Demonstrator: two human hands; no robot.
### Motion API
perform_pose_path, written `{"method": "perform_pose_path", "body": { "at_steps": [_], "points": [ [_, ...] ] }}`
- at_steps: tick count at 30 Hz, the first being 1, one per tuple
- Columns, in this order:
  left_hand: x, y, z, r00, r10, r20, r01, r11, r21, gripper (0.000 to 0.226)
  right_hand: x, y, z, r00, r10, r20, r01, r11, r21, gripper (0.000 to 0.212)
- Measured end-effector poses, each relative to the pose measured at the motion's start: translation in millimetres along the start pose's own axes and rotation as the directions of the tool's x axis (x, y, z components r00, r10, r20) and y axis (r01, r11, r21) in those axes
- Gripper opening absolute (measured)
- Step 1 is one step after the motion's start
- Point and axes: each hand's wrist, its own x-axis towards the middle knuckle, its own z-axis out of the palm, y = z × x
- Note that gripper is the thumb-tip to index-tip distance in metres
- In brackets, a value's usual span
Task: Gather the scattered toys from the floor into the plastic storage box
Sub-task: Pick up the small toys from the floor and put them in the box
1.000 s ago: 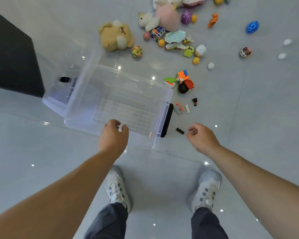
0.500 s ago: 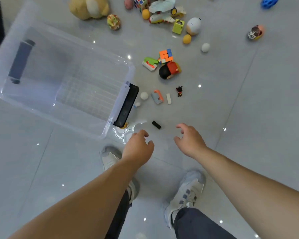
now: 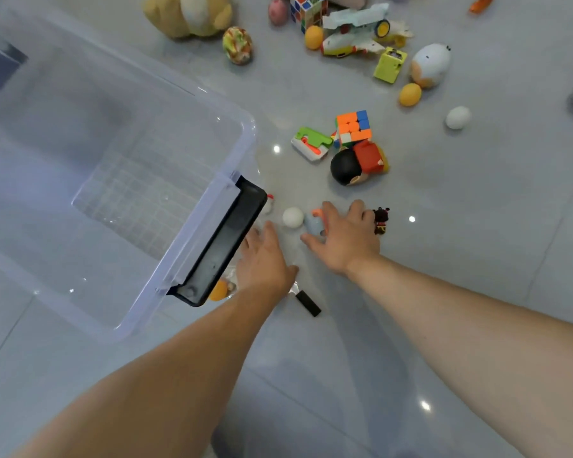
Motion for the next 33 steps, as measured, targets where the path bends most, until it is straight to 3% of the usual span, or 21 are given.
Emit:
{"method": "perform_pose_path", "body": {
  "at_steps": [2, 6, 9, 11, 15, 19, 24, 28, 31, 33],
  "points": [
    [6.3, 3.9, 0.4, 0.998, -0.012, -0.062, 0.006, 0.995, -0.095, 0.109, 1.7, -2.3, 4.4, 0.997, -0.074, -0.012, 0.074, 0.997, 0.010, 0.051],
    [18.7, 12.8, -5.9, 0.996, 0.041, -0.073, -0.056, 0.976, -0.208, 0.105, 7.9, -2.1, 0.3, 0.996, -0.084, 0.043, 0.078, 0.989, 0.125, 0.040],
    [29.1, 21.7, -9.3, 0.995, 0.090, -0.049, -0.094, 0.991, -0.097, 0.094, 10.4, 8.6, -4.2, 0.996, -0.055, 0.077, 0.047, 0.994, 0.099, 0.035],
    [31.5, 27.1, -7.9, 0.994, 0.105, -0.036, -0.106, 0.994, 0.001, 0.075, 11.3, 16.4, -6.9, 0.995, -0.055, 0.084, 0.046, 0.993, 0.106, 0.034],
    [28.5, 31.0, -1.1, 0.990, 0.104, -0.090, -0.103, 0.994, 0.024, 0.039, 11.0, 23.2, -6.9, 0.989, -0.119, 0.085, 0.110, 0.988, 0.106, 0.032],
    [27.7, 24.5, -6.3, 0.992, 0.107, -0.067, -0.110, 0.993, -0.051, 0.049, 12.2, 24.2, -6.4, 0.983, -0.151, 0.101, 0.147, 0.988, 0.044, 0.028],
    [18.5, 21.6, -18.4, 0.990, 0.142, -0.013, -0.142, 0.990, -0.014, 0.041, 14.4, 17.5, -15.9, 0.973, -0.169, 0.156, 0.178, 0.983, -0.044, 0.025],
    [-2.0, 34.8, -47.4, 0.990, 0.096, 0.105, -0.062, 0.956, -0.286, 0.042, 11.0, 10.4, -54.5, 0.982, -0.098, 0.159, 0.084, 0.992, 0.096, 0.025],
    [-38.7, 49.2, -104.3, 0.974, 0.136, 0.179, -0.015, 0.835, -0.550, 0.037, -13.6, -4.4, -116.2, 0.986, -0.107, 0.125, 0.060, 0.940, 0.335, 0.024],
    [-61.7, 50.8, -159.4, 0.970, 0.180, 0.166, -0.039, 0.782, -0.622, 0.035, -29.7, -20.9, -166.8, 0.988, -0.145, 0.057, 0.104, 0.889, 0.446, 0.021]
  ]
}}
